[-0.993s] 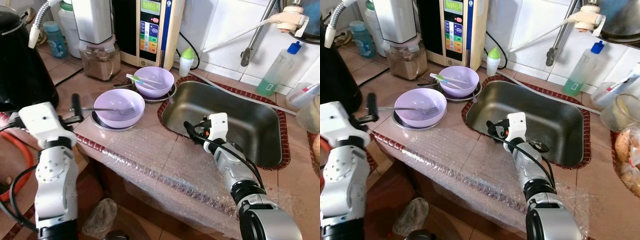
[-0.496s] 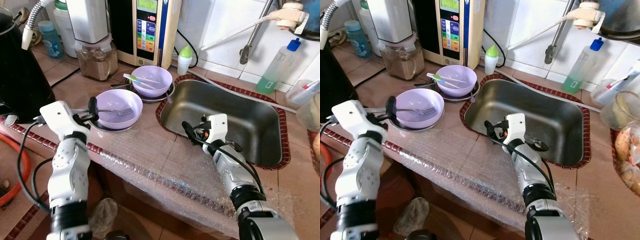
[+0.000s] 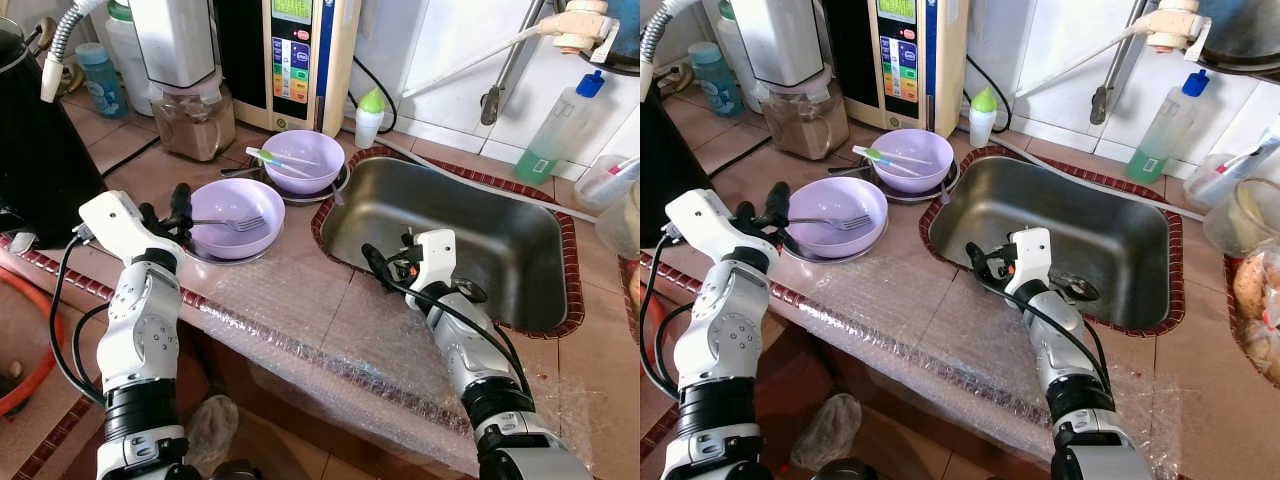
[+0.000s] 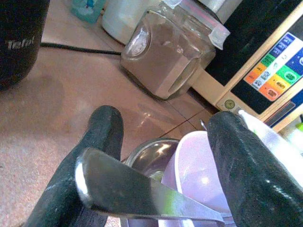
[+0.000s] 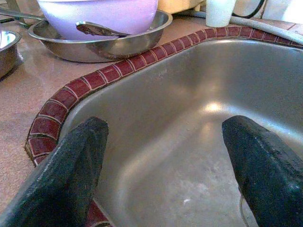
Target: Kitchen organization
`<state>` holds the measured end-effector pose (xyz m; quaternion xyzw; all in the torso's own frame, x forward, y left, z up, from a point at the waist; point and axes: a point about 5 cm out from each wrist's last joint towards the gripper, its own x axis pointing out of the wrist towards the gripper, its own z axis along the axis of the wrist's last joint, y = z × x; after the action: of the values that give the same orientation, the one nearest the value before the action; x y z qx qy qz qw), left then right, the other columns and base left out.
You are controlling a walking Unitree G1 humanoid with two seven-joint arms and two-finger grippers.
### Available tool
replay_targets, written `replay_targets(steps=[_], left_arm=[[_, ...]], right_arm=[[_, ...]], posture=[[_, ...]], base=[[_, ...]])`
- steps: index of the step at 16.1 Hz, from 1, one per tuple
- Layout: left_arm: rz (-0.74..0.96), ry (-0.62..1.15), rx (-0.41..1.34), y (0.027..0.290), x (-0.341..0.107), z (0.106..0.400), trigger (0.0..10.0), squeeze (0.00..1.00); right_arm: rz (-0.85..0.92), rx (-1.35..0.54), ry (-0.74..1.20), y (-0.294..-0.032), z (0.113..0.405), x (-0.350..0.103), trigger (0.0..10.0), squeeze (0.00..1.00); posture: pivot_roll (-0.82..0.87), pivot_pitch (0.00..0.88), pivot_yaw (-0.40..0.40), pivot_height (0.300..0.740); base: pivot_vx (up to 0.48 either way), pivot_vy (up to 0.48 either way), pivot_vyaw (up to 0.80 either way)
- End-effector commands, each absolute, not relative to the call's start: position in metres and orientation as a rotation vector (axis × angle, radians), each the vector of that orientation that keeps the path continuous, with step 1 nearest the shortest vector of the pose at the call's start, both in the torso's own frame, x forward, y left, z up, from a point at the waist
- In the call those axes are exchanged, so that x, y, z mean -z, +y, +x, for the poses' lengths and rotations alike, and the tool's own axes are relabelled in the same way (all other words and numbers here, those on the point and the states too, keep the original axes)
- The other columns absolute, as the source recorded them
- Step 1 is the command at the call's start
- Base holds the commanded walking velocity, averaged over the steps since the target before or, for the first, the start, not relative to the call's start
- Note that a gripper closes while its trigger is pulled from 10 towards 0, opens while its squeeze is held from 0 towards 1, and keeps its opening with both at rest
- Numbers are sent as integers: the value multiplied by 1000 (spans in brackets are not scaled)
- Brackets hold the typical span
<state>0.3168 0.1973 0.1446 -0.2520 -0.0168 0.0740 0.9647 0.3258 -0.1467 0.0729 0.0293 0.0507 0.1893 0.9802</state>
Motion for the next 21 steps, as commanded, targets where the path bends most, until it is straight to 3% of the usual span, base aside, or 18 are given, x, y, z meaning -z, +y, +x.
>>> replay_targets(steps=[1, 13, 21], left_arm=[[-555, -27, -147, 196, -148, 319, 0, 0], [-642, -21, -175, 201, -159, 316, 0, 0], [-639, -129, -139, 202, -189, 317, 0, 0]], right_arm=[[56, -386, 166, -147, 320, -61, 10000, 0], [53, -391, 182, -143, 321, -60, 10000, 0], [48, -388, 180, -142, 323, -61, 10000, 0]], posture=[[44, 0, -7, 740], [56, 0, -5, 740], [65, 0, -5, 740]], base=[[0, 0, 0], [0, 0, 0], [0, 0, 0]])
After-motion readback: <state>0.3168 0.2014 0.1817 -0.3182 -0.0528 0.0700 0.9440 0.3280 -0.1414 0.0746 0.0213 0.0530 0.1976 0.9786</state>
